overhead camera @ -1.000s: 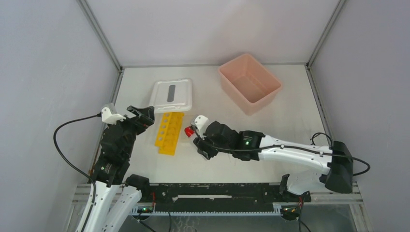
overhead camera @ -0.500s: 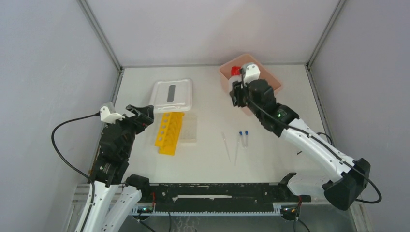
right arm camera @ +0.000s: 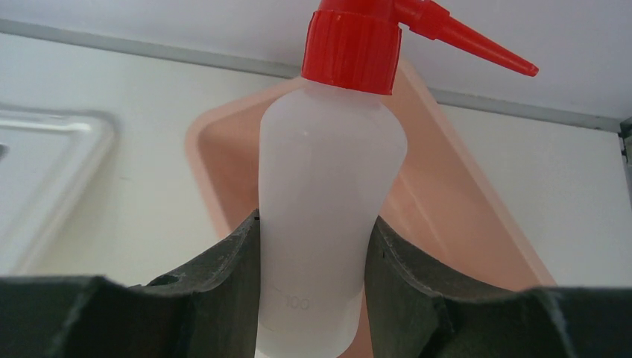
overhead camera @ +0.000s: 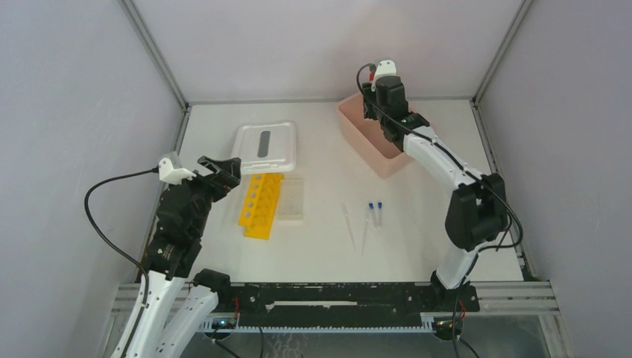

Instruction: Organize the chemistry lab equipment

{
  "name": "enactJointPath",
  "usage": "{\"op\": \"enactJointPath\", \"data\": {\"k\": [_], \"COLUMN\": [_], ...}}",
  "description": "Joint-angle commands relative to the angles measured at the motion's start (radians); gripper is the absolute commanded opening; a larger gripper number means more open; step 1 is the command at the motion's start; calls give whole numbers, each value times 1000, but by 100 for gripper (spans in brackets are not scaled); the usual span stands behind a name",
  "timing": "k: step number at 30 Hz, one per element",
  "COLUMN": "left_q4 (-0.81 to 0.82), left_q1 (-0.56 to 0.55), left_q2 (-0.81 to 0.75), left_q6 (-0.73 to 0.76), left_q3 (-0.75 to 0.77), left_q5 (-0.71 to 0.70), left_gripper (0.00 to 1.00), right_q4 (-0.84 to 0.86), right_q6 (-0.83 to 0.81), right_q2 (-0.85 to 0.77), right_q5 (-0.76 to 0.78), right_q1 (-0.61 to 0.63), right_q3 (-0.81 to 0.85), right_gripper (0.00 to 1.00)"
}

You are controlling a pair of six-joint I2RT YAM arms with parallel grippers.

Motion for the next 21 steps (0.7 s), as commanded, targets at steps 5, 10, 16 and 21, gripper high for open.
{"op": "enactJointPath", "data": {"k": [5,10,16,21], "left_q4": [104,113,123,125], "left_q1": [-4,-4,-4,-4], "left_q2": [30,32,37,38], "left_q6": [-17,-15,-22,-24], "left_q3": [-10,-23,-31,-33], "left_q5": [36,38,45,45], "left_gripper": [100,100,100,100], "right_q4": [-30,-55,-154,-165], "right_q6": [-20,7,21,64], "right_q2": [162,213,276,286], "right_q5": [19,-7,-32,-53], "right_q1": [-38,-62,-80,-86], "right_q3": [95,100,140,117], "right_gripper": [40,41,45,55]}}
